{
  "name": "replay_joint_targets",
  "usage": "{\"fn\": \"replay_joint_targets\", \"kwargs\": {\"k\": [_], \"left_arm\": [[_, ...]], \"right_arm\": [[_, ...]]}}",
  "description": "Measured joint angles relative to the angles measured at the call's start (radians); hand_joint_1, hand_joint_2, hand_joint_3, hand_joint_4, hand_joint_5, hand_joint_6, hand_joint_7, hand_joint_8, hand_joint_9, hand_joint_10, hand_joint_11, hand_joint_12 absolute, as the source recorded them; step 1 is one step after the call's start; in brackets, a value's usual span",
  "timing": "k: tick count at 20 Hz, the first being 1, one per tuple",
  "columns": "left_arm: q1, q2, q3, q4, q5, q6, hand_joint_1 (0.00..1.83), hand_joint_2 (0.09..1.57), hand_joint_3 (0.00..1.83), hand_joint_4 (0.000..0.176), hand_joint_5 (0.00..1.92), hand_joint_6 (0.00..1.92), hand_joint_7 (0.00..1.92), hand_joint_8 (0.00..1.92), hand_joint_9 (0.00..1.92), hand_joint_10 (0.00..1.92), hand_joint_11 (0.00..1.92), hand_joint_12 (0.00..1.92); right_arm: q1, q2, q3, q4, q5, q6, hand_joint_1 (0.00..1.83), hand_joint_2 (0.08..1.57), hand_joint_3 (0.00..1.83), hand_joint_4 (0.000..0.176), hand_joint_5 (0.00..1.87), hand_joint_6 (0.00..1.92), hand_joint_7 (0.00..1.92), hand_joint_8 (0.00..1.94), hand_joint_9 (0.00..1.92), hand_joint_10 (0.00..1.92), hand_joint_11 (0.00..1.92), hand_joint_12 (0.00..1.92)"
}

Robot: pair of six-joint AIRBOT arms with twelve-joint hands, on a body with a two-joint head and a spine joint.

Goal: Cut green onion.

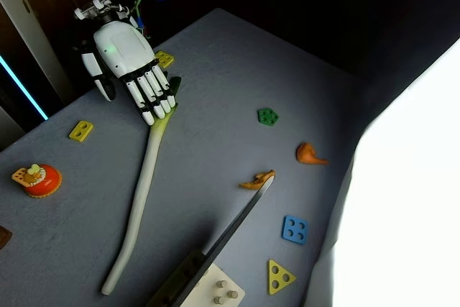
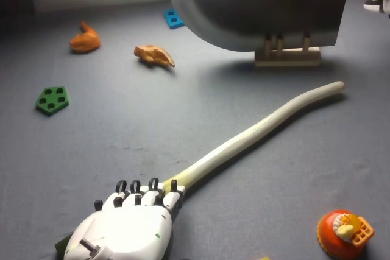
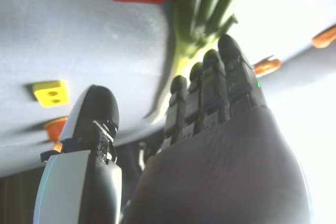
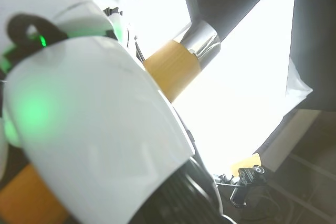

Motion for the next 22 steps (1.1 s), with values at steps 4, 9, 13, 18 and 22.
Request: {"fn": "replay_joint_targets", "kwargs": {"k": [4,9,13,18,22], "left_arm": [[0.001,-0.012,0.003,0.007,0.013,0.000,0.77,1.34,0.00,0.046,0.12,0.01,0.14,0.00,0.14,0.01,0.00,0.39],[0.001,-0.012,0.003,-0.013,0.005,0.008,0.64,1.39,0.02,0.037,0.09,0.00,0.08,0.00,0.09,0.00,0.00,0.31],[0.001,-0.011,0.005,-0.023,-0.004,0.013,0.65,1.39,0.01,0.043,0.09,0.00,0.09,0.00,0.08,0.00,0.00,0.23],[-0.002,-0.011,0.011,-0.031,-0.016,0.019,0.56,1.41,0.01,0.040,0.02,0.00,0.06,0.00,0.03,0.00,0.00,0.13],[-0.003,-0.011,0.011,-0.035,-0.024,0.027,0.62,1.39,0.00,0.047,0.09,0.01,0.10,0.00,0.07,0.01,0.00,0.23]], "right_arm": [[0.000,0.001,0.000,-0.016,0.038,-0.009,1.56,1.15,0.11,0.176,1.27,1.92,1.55,1.94,1.63,1.92,1.69,1.92],[-0.001,0.001,0.000,-0.014,0.038,-0.009,1.53,1.16,0.14,0.176,1.23,1.92,1.55,1.94,1.63,1.92,1.69,1.92],[0.000,0.007,0.000,-0.012,0.052,0.004,1.53,1.11,0.24,0.176,1.24,1.92,1.55,1.94,1.63,1.92,1.69,1.92],[0.004,0.016,0.000,-0.012,0.099,0.008,1.59,1.02,0.32,0.176,1.33,1.92,1.55,1.94,1.60,1.92,1.67,1.92],[0.028,0.058,-0.055,-0.015,0.114,0.007,1.58,1.03,0.36,0.176,1.25,1.92,1.55,1.94,1.60,1.92,1.66,1.92]]}}
